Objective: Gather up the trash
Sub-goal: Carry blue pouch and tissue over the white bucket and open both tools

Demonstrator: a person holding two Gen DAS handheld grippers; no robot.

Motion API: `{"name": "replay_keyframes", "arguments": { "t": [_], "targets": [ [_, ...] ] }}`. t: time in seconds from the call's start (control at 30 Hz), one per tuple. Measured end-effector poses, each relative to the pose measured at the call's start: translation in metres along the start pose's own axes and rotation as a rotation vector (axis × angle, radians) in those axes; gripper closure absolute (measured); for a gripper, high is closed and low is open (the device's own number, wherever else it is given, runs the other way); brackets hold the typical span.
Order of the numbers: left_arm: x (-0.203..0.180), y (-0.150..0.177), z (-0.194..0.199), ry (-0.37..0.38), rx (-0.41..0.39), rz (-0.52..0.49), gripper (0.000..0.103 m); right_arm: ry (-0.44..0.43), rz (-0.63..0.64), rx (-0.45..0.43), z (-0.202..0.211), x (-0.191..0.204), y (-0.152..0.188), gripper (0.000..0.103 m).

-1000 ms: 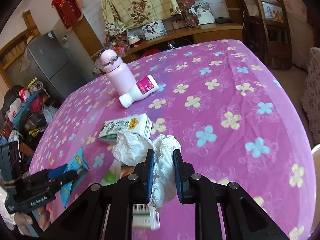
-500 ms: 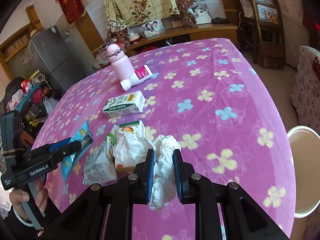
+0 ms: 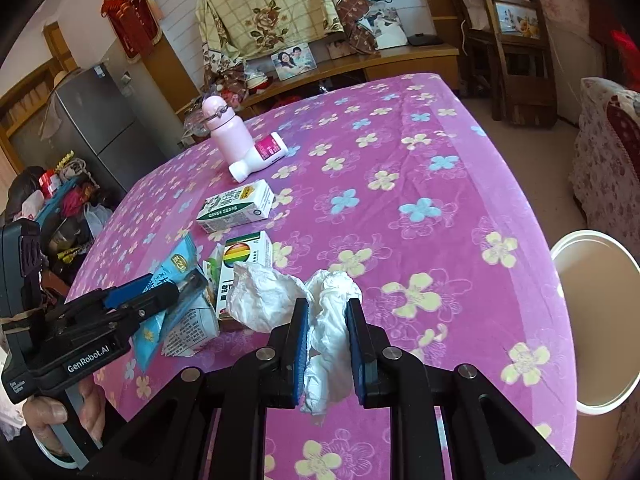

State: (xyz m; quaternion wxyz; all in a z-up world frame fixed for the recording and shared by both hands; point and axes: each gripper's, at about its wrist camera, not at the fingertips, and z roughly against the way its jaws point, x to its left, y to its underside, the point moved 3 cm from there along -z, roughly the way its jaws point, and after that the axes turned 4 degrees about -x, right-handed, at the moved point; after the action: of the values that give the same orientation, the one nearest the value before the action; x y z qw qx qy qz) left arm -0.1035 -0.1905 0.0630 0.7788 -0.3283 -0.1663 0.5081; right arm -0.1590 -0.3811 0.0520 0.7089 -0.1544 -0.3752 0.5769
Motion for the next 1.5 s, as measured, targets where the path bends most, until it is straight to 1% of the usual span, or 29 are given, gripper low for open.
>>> {"name": "replay_keyframes", "arguments": {
  "t": [0.2, 1.0, 1.5],
  "targets": [
    [-0.025, -0.002, -0.005, 0.020, -0.001, -0.031, 0.061, 0.017, -0.024, -0.014, 0.011, -0.017, 0.000, 0.085],
    [-0.130, -0.015, -0.035, 0.115, 0.015, -0.119, 0.061, 0.132, -0.157, -0.078, 0.066, -0.113, 0.006, 0.085],
    [-0.209, -0.019, -0.064, 0.169, 0.040, -0.201, 0.061, 0.215, -0.276, -0.092, 0.095, -0.190, 0.021, 0.085]
  ]
}}
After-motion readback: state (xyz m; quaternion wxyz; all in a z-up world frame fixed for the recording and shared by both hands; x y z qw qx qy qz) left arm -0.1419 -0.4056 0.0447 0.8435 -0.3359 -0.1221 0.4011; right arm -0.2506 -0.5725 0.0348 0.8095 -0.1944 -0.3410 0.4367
